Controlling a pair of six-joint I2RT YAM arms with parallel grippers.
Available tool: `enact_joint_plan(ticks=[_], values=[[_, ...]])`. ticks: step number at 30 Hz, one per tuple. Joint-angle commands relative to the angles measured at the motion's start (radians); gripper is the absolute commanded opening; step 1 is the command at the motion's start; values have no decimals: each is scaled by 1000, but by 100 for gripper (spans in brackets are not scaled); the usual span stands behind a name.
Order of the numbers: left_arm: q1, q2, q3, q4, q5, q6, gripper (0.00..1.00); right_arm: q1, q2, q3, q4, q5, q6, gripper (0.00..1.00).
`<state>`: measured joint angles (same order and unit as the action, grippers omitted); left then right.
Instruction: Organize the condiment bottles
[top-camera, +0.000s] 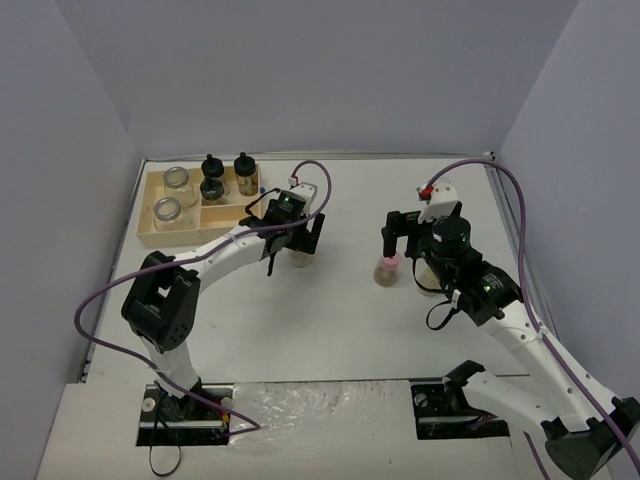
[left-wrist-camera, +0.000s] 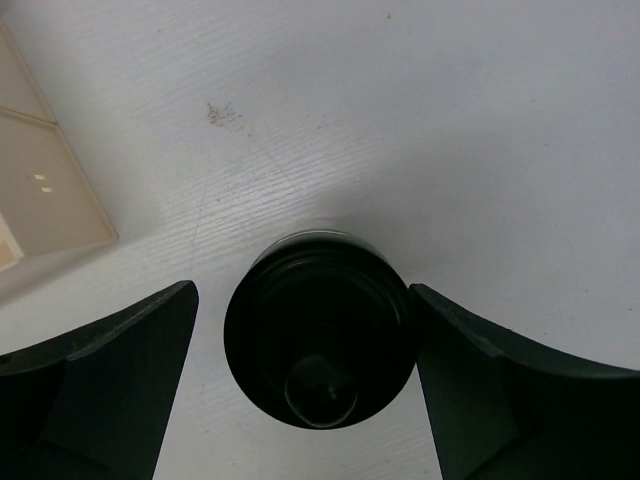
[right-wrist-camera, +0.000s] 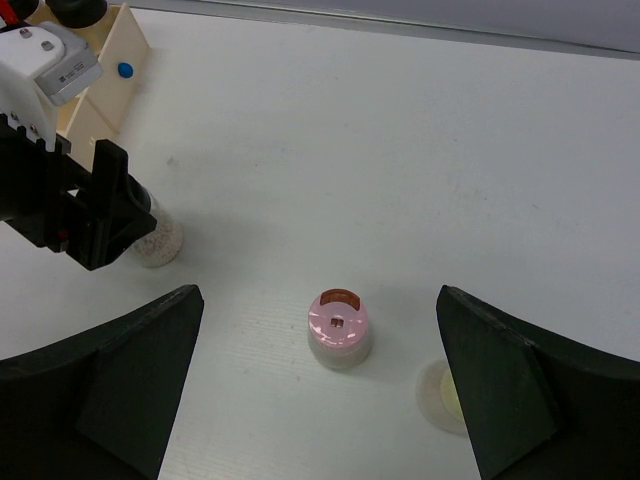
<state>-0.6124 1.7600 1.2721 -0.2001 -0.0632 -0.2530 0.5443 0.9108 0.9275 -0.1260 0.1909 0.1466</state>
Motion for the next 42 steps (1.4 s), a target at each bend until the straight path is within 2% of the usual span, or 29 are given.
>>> enact_joint_plan(ticks=[1,2,3,4,5,7,8,15,20,26,36,42], values=[[-12,-28,64,56,-21,-16,63,-7,9,13,46,3,-10,100],[-12,-28,64,53,-21,-17,52,-7,11,13,47,1,-10,100],[-12,-36,65,45,-20,-19,35,-9,14,14,48,0,-13,100],[-12,-45,66,38,-22,-21,22,-9,16,15,48,-1,-16,100],[-12,-56,68,31,-25,-21,12,-9,18,16,48,-1,-20,100],[-11,-82,74,10,-34,-19,2,-10,20,19,48,-3,-25,100],[-8,-95,86,0,-39,-15,0,-11,23,20,48,-4,-28,100],[94,-141,260,-123,-55,-5,0,-14,43,40,48,-14,-49,100],[244,-83,439,-192,-72,-7,0,-19,56,52,47,-29,-55,100],[342,52,590,-178,-71,10,0,-21,57,53,48,-33,-59,100],[415,272,764,-131,-29,35,0,-28,60,48,48,-44,-52,100],[424,320,774,-106,-33,36,0,-30,64,44,48,-45,-44,100]])
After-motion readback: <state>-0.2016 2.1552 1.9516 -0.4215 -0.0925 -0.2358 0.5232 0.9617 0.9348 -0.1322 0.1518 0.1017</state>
